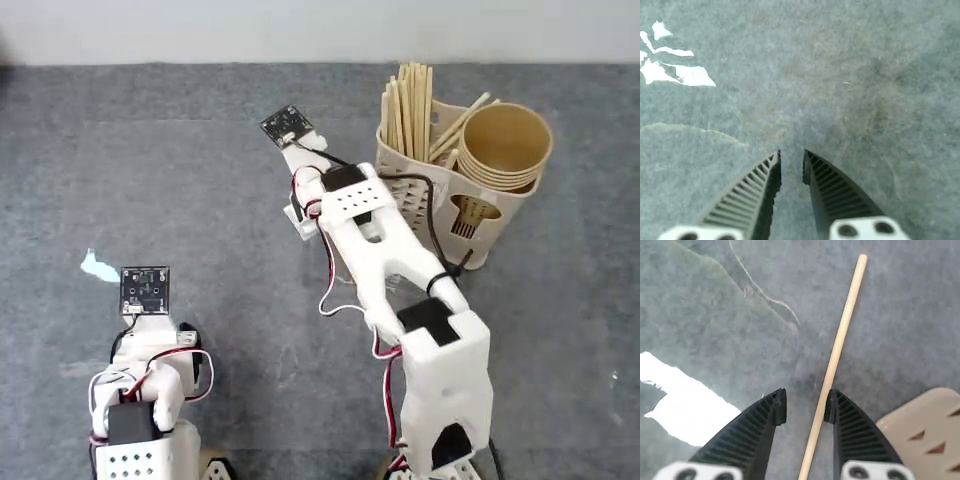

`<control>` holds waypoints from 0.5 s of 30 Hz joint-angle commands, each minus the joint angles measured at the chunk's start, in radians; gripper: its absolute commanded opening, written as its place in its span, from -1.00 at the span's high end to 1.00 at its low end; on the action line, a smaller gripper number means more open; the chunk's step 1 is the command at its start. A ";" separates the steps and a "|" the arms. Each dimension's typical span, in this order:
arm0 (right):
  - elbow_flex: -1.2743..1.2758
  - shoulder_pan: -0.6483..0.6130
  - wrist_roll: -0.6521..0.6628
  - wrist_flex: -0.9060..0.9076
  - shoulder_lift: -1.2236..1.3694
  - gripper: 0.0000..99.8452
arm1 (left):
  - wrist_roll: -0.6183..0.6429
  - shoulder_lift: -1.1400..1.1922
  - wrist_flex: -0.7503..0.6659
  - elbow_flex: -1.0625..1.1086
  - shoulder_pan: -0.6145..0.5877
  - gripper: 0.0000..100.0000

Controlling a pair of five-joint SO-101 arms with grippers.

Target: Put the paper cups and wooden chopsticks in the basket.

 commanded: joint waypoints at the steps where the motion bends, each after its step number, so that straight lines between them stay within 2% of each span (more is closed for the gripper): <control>1: -0.064 0.035 0.011 -0.058 0.013 0.73 | -0.014 -0.003 -0.021 -0.007 -0.003 0.85; 8: -0.064 0.050 0.011 -0.116 0.105 0.73 | -0.014 -0.003 -0.021 -0.007 -0.003 0.85; 10: -0.066 0.050 0.012 -0.119 0.124 0.80 | -0.014 -0.003 -0.021 -0.007 -0.003 0.85; 12: -0.089 0.050 0.012 -0.104 0.142 0.97 | -0.014 -0.003 -0.021 -0.007 -0.003 0.85; 15: -0.144 0.047 0.040 -0.015 0.153 0.96 | -0.014 -0.003 -0.021 -0.007 -0.003 0.85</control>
